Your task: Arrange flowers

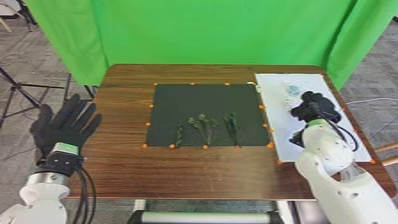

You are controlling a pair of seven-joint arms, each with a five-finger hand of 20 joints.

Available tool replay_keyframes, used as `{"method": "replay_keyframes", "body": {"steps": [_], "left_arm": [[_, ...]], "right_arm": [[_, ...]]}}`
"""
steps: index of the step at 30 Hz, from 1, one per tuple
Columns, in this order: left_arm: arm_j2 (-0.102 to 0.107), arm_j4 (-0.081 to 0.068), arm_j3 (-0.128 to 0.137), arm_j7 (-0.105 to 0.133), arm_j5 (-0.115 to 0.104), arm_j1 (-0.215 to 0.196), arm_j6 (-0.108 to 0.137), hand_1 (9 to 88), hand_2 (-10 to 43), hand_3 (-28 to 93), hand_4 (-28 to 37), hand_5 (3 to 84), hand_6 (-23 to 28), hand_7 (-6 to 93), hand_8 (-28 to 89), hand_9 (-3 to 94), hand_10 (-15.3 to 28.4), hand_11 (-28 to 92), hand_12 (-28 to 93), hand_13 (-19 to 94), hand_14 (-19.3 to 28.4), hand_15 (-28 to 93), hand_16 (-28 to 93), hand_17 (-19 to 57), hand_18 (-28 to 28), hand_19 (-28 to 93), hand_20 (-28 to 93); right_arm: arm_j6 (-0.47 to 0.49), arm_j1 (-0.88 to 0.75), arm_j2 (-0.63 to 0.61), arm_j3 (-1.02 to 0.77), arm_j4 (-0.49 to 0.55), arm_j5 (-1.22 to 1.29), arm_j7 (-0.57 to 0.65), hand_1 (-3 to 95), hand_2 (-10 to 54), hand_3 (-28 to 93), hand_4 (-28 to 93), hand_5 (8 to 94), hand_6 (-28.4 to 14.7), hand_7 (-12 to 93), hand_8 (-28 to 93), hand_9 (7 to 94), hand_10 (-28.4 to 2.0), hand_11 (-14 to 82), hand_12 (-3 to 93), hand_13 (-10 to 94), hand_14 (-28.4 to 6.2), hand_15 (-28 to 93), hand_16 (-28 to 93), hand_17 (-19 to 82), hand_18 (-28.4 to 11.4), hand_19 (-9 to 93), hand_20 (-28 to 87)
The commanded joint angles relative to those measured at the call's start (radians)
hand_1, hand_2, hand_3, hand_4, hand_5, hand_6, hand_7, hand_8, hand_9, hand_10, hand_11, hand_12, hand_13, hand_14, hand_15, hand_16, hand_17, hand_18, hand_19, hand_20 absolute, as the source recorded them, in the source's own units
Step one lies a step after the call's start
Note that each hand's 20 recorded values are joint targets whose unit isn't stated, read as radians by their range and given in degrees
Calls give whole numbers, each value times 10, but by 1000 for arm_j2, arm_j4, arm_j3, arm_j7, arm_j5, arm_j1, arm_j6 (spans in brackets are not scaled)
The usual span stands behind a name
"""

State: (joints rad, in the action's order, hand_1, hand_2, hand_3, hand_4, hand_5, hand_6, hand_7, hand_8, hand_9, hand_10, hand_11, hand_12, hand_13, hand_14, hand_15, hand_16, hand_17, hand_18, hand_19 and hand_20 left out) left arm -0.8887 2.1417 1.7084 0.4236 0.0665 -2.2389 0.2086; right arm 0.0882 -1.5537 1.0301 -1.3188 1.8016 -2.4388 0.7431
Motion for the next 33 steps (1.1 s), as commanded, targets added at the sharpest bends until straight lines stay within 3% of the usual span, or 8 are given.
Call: {"method": "replay_keyframes", "body": {"steps": [1, 3, 9, 15, 17, 21, 23, 33], "left_arm": [[-5, 7, 5, 20, -10, -17, -11, 282, 105, 732, -283, 368, 71, 170, -103, 282, 129, 228, 88, 206, 130, 344, -89, -61, 133, 357, 90], [0, 3, -8, 46, -25, -11, -25, 281, 105, 734, -283, 369, 71, 170, -104, 282, 129, 228, 88, 206, 130, 346, -89, -61, 133, 357, 90], [-6, 0, -23, 36, -21, 7, -25, 281, 104, 736, -283, 370, 70, 171, -104, 287, 125, 226, 90, 209, 130, 345, -89, -60, 133, 356, 90], [-4, -10, -34, 30, -16, 30, -21, 282, 104, 736, -283, 371, 69, 169, -104, 290, 125, 223, 91, 210, 129, 342, -89, -59, 133, 353, 90], [0, -11, -40, 40, -22, 34, -19, 282, 104, 735, -283, 375, 66, 168, -105, 299, 118, 220, 89, 212, 126, 340, -89, -59, 134, 352, 90], [-7, -19, -49, 25, -12, 54, -32, 282, 107, 735, -283, 384, 60, 167, -105, 311, 112, 206, 84, 220, 119, 330, -91, -59, 134, 351, 91], [-4, -18, -50, 27, -14, 55, -30, 282, 109, 734, -283, 384, 60, 167, -106, 312, 112, 204, 84, 222, 117, 326, -91, -58, 133, 349, 92], [-13, -22, -53, 32, -12, 55, -35, 280, 110, 735, -283, 378, 55, 133, -104, 305, 108, 167, 58, 209, 98, 266, -99, -50, 125, 336, 90]], "right_arm": [[44, 52, 14, 39, -50, -3, -1, 457, -95, 820, -280, 417, -91, 127, -98, 388, -158, 111, 99, 654, -125, 700, 257, 419, -219, 932, 305], [50, 70, 13, 55, -71, 8, -2, 459, -95, 821, -281, 417, -90, 129, -99, 388, -157, 113, 97, 654, -123, 698, 264, 418, -219, 932, 302], [128, 98, 23, 68, -97, 51, 28, 481, -95, 803, -282, 444, -77, 142, -106, 440, -143, 127, 95, 673, -106, 650, 297, 425, -219, 932, 291], [139, 84, 35, 76, -98, 45, 57, 512, -95, 768, -283, 506, -84, 135, -104, 504, -160, 127, 100, 692, -78, 525, 318, 430, -218, 932, 286], [128, 85, 41, 86, -107, 37, 67, 530, -95, 751, -282, 534, -67, 152, -105, 557, -154, 135, 110, 694, -73, 504, 330, 431, -218, 932, 288], [102, 75, 46, 96, -107, 31, 71, 579, -95, 711, -282, 632, -30, 219, -54, 689, -134, 155, 162, 709, -60, 451, 377, 430, -214, 929, 285], [89, 76, 50, 100, -109, 29, 77, 589, -95, 703, -282, 659, -30, 244, 7, 750, -114, 107, 257, 713, -57, 440, 387, 430, -212, 925, 285], [-41, 50, 41, 107, -29, -18, 52, 606, -95, 733, -281, 730, -20, 327, 70, 857, -102, 100, 385, 753, -64, 448, 398, 443, -214, 923, 296]]}}
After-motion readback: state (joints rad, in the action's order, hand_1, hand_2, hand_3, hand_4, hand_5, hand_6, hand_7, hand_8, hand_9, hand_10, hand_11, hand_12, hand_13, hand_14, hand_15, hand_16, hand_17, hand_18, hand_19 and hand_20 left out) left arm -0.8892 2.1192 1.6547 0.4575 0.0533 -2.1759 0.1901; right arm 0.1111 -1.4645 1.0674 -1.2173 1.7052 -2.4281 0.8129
